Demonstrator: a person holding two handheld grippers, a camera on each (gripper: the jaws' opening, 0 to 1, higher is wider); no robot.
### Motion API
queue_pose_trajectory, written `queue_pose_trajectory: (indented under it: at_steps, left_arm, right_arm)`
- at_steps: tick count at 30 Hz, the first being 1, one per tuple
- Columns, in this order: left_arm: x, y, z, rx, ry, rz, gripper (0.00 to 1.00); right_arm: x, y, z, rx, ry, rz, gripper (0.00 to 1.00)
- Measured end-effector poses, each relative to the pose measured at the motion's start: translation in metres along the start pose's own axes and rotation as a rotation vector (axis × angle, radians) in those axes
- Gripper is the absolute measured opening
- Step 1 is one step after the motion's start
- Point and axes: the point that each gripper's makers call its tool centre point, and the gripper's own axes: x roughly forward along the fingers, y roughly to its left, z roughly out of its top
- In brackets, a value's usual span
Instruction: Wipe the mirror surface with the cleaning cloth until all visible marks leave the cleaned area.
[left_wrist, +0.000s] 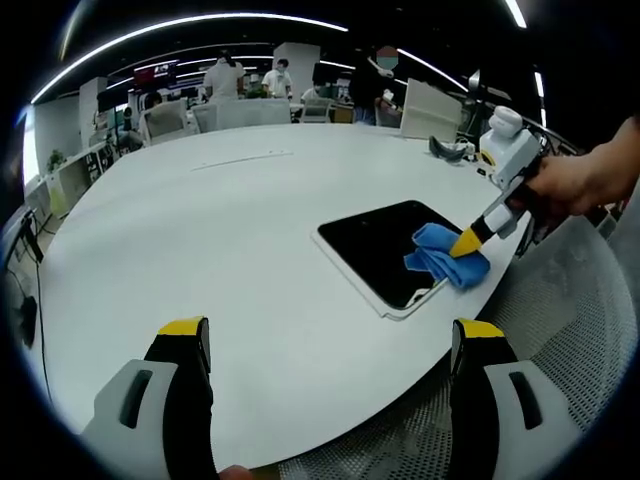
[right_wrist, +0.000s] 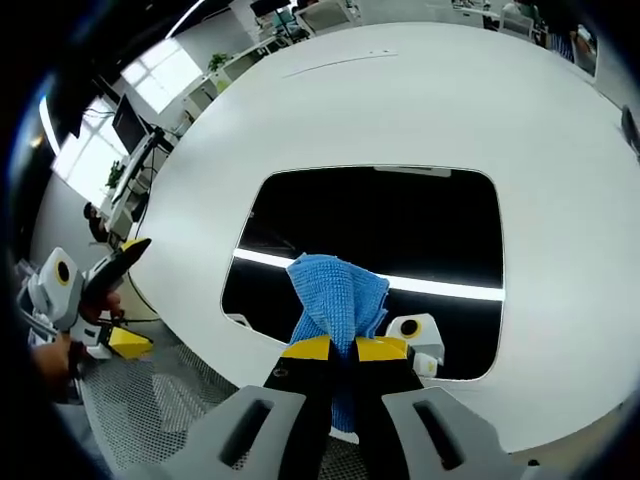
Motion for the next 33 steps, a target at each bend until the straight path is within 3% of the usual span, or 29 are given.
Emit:
queue_pose_trajectory:
  at_steps: [33]
  left_arm:
    - [0.000, 0.002, -0.001, -0.015, 0.007, 0.010, 0.99]
  right_arm:
    - [0.021, -0.010, 0.058, -0.026, -0.020, -0.011, 0.01]
